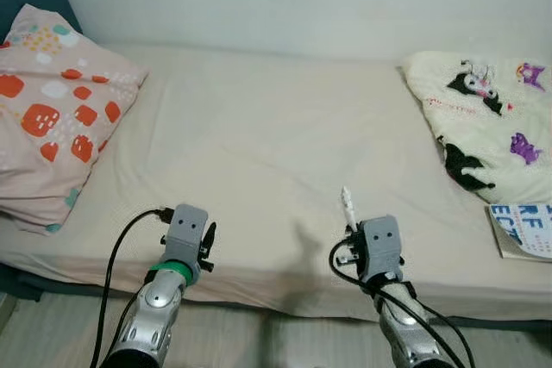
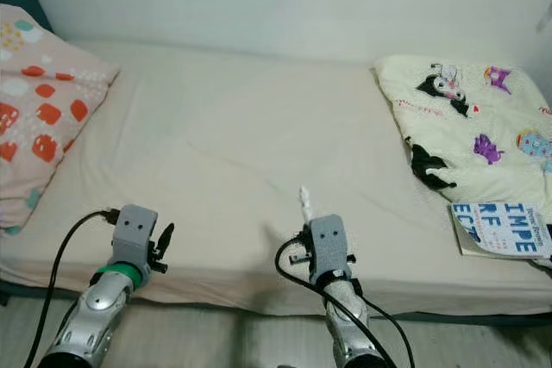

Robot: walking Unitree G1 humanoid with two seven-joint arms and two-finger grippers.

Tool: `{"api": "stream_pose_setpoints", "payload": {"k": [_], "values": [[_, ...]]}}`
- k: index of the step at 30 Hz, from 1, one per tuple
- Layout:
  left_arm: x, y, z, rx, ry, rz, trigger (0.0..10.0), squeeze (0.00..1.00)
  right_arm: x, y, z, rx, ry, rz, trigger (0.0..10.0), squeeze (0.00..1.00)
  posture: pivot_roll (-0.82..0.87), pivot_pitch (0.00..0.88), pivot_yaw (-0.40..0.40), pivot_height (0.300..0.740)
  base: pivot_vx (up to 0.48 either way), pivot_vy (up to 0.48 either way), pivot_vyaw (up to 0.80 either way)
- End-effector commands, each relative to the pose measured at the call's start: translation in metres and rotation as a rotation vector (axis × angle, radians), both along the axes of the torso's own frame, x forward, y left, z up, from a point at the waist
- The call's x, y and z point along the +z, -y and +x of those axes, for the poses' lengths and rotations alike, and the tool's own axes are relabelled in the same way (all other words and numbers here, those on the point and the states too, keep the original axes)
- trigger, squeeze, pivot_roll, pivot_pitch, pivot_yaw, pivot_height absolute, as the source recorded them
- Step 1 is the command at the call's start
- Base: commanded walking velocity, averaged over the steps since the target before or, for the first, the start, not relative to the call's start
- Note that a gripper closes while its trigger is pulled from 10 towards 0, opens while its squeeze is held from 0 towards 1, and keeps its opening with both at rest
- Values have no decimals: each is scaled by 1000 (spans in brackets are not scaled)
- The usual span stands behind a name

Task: Clean up the room

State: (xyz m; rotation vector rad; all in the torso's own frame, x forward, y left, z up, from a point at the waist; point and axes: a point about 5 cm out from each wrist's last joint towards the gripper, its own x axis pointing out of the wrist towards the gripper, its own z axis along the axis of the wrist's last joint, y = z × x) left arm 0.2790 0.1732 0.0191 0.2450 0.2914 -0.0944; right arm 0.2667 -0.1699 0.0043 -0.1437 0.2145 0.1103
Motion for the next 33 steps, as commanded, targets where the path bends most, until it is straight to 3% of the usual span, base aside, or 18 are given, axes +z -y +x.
{"api": "stream_pose_setpoints", "payload": {"k": [1, 5, 33], "values": [[-13, -2, -10, -1, -50, 18, 10000, 0, -9, 2, -8, -10, -41, -11, 10000, 0, 30, 0, -8, 713, 0, 0, 0], [-21, -4, -16, 9, -83, 11, 10000, 0, -12, 0, -9, -13, -42, -11, 10000, 0, 27, 0, 4, 713, 0, 0, 0], [-24, -1, -14, 4, -72, 16, 10000, 0, -11, 0, -5, -11, -34, -15, 10000, 0, 34, 0, -6, 713, 0, 0, 0]]}}
